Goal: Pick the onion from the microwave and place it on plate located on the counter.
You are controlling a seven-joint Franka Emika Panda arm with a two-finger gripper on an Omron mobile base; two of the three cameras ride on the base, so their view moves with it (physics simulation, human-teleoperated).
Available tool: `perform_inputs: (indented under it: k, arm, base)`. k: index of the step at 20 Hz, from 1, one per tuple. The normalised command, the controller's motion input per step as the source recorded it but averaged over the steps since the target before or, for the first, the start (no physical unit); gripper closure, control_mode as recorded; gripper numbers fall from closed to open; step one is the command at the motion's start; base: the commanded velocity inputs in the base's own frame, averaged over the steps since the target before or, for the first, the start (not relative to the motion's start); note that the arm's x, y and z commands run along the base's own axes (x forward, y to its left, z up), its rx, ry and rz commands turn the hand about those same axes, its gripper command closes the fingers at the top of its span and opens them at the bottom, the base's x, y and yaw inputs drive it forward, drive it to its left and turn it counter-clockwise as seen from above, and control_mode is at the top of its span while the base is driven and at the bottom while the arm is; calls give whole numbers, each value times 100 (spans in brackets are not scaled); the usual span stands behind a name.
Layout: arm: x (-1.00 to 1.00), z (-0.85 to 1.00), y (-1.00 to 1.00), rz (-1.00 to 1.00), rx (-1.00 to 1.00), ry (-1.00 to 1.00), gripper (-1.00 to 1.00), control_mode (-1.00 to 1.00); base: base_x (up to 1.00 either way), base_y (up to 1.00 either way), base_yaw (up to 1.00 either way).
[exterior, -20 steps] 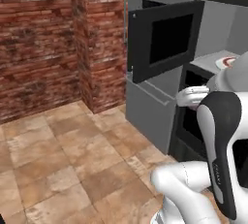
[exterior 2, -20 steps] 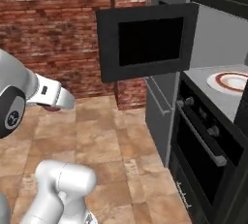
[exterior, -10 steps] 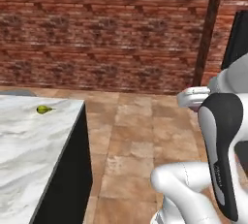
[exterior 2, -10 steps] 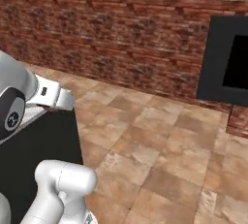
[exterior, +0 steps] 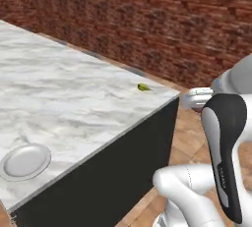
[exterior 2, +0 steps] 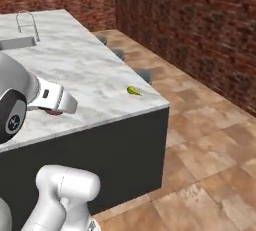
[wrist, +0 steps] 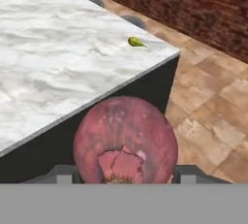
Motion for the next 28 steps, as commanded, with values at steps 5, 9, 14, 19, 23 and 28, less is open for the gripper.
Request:
perform_inputs:
  k: [5,9,14,19,23,28]
  arm:
    - [0,0,0,0,0,0,100,100]
    - [0,0,0,0,0,0,100,100]
    - [0,0,0,0,0,0,100,100]
    - [0,0,0,0,0,0,100,100]
    - [0,0,0,0,0,0,100,100]
    - [0,0,0,0,0,0,100,100]
  base:
    - [-23,0,75]
    - [-3,9,70]
    - [0,15,69]
    - [4,11,35]
    - [19,39,3]
    - [25,78,-5]
